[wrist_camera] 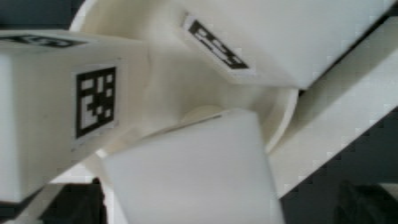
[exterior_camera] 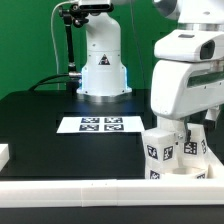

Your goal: Assemble stool

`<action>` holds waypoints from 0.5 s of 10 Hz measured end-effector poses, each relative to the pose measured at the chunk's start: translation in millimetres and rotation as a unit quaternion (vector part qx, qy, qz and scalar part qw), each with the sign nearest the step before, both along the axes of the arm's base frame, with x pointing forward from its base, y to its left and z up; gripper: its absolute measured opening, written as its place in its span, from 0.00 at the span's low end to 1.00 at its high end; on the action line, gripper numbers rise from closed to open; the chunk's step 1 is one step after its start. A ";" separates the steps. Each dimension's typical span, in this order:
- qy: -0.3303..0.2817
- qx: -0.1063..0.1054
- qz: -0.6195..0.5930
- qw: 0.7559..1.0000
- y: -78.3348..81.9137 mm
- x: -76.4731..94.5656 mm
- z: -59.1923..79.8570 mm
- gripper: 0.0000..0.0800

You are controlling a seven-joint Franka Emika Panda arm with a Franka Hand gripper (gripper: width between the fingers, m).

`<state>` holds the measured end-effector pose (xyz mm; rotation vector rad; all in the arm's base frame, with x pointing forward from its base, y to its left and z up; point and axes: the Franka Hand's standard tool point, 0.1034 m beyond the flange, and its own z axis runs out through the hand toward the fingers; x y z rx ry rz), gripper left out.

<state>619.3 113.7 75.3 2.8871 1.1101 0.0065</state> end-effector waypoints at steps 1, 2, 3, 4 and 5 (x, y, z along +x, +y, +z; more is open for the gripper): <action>0.000 0.000 -0.001 1.000 1.8 -0.5 -0.4 0.78; 0.000 0.000 -0.002 1.000 1.1 -0.4 -0.4 0.78; 0.000 0.000 -0.004 1.000 0.0 -0.2 -0.4 0.55; 0.000 0.001 -0.013 1.000 -0.6 -0.1 -0.4 0.55; -0.001 0.001 -0.023 1.000 -0.9 0.0 -0.4 0.42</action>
Offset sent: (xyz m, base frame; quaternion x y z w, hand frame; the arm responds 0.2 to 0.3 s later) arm 0.0000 0.0000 0.0000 0.0000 0.0000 0.0000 1.0000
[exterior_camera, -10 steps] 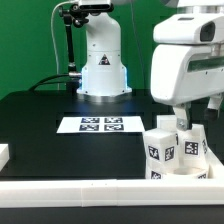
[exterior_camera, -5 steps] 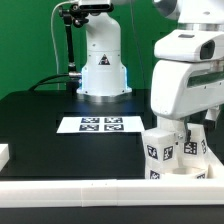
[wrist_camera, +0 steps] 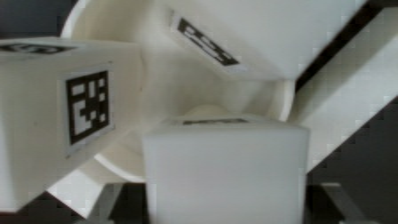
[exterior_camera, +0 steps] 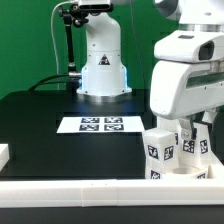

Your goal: Assemble stool

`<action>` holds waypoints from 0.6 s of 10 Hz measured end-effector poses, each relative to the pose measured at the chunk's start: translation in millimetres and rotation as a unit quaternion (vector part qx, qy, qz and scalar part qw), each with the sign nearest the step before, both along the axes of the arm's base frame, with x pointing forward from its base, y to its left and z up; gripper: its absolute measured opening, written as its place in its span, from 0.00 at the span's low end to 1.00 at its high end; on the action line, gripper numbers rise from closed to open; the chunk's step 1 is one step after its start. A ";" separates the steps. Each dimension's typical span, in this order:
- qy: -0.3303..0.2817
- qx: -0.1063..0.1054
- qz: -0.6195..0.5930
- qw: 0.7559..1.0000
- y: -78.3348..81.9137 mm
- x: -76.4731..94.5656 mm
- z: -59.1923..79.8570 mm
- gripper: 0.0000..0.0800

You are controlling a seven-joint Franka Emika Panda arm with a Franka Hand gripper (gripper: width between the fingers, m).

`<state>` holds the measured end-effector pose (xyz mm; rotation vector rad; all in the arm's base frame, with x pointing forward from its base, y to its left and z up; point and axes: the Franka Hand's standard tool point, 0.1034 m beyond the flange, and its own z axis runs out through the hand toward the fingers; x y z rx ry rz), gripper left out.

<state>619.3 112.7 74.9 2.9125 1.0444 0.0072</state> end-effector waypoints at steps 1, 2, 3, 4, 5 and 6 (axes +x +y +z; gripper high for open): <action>0.000 0.000 -0.003 1.000 -0.5 0.1 0.0 0.42; -0.001 0.001 -0.031 1.000 -0.5 0.1 0.0 0.42; -0.001 0.005 -0.077 0.997 -2.2 -0.2 -0.4 0.42; 0.000 0.013 -0.128 0.992 -7.7 0.1 -1.1 0.42; -0.001 0.014 -0.176 0.984 -9.4 0.4 -1.2 0.42; -0.001 0.018 -0.238 0.971 -9.7 0.3 -1.3 0.42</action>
Offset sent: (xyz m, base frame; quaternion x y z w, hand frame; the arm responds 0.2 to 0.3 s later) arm -0.0003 -0.0043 -0.0074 0.0905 0.0027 0.2688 0.9589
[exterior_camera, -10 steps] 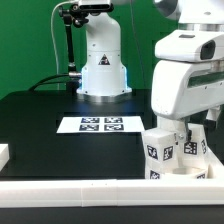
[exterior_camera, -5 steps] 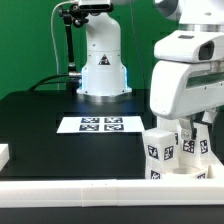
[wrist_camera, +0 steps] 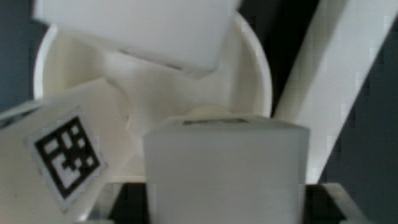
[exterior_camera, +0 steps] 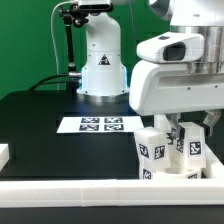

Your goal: Assemble stool

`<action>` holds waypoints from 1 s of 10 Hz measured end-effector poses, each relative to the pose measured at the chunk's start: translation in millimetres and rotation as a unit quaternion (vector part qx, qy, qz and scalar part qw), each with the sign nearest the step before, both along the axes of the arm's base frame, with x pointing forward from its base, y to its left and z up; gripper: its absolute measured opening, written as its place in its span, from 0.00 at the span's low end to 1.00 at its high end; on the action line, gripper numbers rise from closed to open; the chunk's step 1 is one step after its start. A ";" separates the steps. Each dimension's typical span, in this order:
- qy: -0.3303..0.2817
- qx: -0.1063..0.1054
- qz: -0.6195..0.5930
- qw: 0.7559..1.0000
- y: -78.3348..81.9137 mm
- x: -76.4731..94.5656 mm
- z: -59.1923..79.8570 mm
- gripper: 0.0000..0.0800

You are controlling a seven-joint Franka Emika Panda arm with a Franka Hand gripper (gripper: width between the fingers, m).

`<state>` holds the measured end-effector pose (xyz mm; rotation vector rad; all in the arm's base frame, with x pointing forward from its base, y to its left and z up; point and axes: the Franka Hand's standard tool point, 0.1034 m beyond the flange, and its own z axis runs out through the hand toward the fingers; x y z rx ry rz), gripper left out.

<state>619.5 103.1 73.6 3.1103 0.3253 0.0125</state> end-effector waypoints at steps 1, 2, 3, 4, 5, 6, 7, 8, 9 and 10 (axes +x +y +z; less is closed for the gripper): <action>0.002 0.013 -0.070 0.997 -2.2 0.0 -0.3 0.42; 0.004 0.023 -0.116 0.993 -3.7 -0.1 -0.5 0.43; 0.006 0.026 -0.184 0.983 -2.3 -0.5 -0.5 0.43; 0.012 0.025 -0.238 0.971 0.8 -1.9 -0.2 0.43; 0.011 0.025 -0.270 0.962 0.2 -1.5 -0.4 0.43; 0.011 0.025 -0.308 0.951 0.5 -1.4 -0.3 0.43; 0.011 0.025 -0.347 0.938 0.7 -1.3 -0.2 0.43; 0.011 0.025 -0.377 0.926 0.8 -1.2 -0.2 0.43; 0.011 0.025 -0.395 0.918 1.0 -1.1 -0.1 0.43; 0.011 0.025 -0.436 0.900 1.3 -0.9 0.0 0.43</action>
Offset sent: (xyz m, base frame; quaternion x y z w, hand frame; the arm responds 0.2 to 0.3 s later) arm -0.0015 0.0107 0.0044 -0.0196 -0.0426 0.2513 0.9668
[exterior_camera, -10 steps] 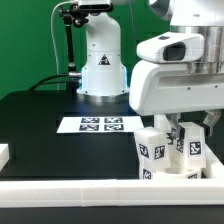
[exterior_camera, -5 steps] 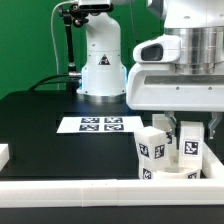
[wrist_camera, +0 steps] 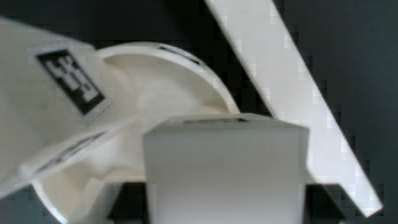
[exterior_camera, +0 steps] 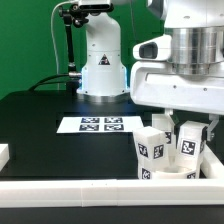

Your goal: Assemble stool

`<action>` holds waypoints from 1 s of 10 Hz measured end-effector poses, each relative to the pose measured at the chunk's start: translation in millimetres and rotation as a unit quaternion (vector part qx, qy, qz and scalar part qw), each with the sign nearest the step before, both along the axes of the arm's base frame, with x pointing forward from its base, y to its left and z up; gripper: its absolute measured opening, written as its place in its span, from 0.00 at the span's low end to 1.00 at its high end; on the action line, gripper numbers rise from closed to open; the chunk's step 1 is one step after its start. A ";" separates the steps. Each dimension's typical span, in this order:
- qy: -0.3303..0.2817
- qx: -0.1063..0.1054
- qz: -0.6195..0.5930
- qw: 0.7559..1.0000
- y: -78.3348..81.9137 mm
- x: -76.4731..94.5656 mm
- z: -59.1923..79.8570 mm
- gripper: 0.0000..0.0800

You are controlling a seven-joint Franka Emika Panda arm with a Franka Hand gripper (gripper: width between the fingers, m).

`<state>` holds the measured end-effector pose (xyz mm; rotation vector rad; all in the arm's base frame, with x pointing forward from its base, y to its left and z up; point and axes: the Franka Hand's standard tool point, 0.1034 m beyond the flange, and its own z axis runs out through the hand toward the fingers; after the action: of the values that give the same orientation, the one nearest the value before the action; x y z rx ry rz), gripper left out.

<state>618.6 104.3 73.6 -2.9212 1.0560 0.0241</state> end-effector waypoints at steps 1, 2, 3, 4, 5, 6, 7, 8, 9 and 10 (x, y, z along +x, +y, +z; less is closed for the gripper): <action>0.001 0.000 -0.033 0.999 0.0 0.2 0.1 0.43; -0.004 0.010 -0.080 0.997 -0.6 1.4 -0.2 0.43; -0.009 0.018 -0.137 0.990 -0.6 2.4 -0.2 0.43; -0.019 0.023 -0.172 0.985 -2.0 3.7 -0.2 0.43; -0.029 0.032 -0.230 0.972 -3.1 6.4 0.0 0.43; -0.039 0.041 -0.268 0.962 -5.3 9.3 0.2 0.43; -0.047 0.051 -0.296 0.953 -7.1 10.6 0.8 0.43; -0.049 0.057 -0.334 0.940 -6.9 11.8 1.6 0.43; -0.047 0.059 -0.357 0.931 -6.4 12.1 1.8 0.43; -0.044 0.061 -0.388 0.918 -6.0 12.0 1.7 0.43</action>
Offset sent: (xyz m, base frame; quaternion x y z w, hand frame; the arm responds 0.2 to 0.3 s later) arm -0.0087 -0.0023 0.0009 0.0599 -0.0035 0.2330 0.9706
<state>630.6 98.4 75.2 -2.1714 2.0086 -0.0596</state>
